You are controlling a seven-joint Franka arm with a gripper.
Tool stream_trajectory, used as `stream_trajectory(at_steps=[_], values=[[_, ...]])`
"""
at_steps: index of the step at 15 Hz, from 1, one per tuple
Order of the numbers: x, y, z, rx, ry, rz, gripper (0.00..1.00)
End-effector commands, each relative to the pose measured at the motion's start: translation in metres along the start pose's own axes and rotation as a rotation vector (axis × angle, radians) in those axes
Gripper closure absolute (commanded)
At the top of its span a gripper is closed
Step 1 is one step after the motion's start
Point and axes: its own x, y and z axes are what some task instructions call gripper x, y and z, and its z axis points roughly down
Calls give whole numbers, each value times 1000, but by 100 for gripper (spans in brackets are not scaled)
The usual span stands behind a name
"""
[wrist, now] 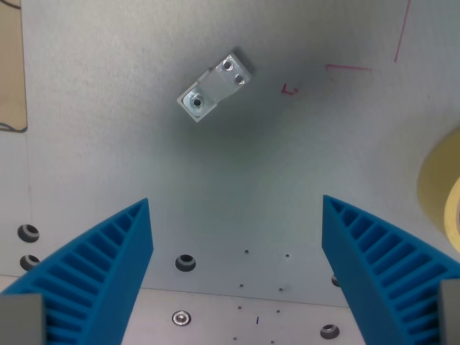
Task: Move in gripper positive x
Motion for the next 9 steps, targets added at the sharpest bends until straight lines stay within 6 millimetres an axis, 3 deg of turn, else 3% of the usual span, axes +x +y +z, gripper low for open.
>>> stream_trajectory(at_steps=[1, 9], values=[[5, 0, -2, 0, 4, 0, 0], [45, 0, -2, 0, 4, 0, 0]])
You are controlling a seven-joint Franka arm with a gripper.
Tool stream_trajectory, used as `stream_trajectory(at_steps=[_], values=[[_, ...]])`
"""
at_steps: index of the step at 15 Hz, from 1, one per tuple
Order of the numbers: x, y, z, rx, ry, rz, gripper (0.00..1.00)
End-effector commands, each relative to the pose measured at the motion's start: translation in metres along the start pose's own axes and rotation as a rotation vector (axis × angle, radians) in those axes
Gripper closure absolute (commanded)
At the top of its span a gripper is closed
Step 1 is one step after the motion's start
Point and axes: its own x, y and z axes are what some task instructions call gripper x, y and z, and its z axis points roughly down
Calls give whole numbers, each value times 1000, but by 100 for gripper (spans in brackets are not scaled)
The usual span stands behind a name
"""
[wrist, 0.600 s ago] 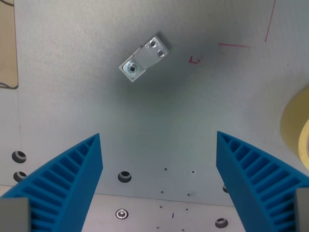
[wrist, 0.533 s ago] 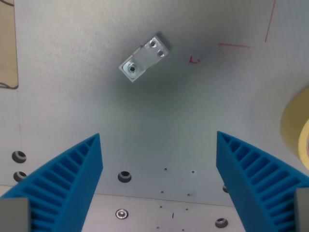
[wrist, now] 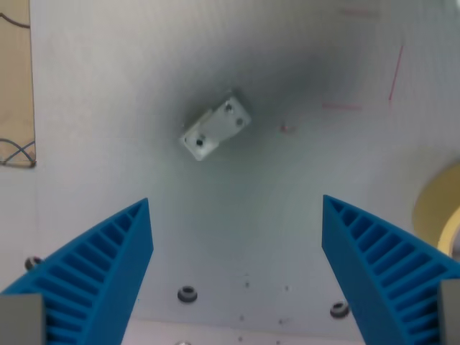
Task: Move in gripper positive x
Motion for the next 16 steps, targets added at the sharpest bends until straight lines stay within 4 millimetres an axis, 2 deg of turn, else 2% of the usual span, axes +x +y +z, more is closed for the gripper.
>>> stream_trajectory(at_steps=[1, 16], values=[[19, -1, 0, -1, -17, 2, 0], [94, -1, 2, -1, -17, 2, 0]])
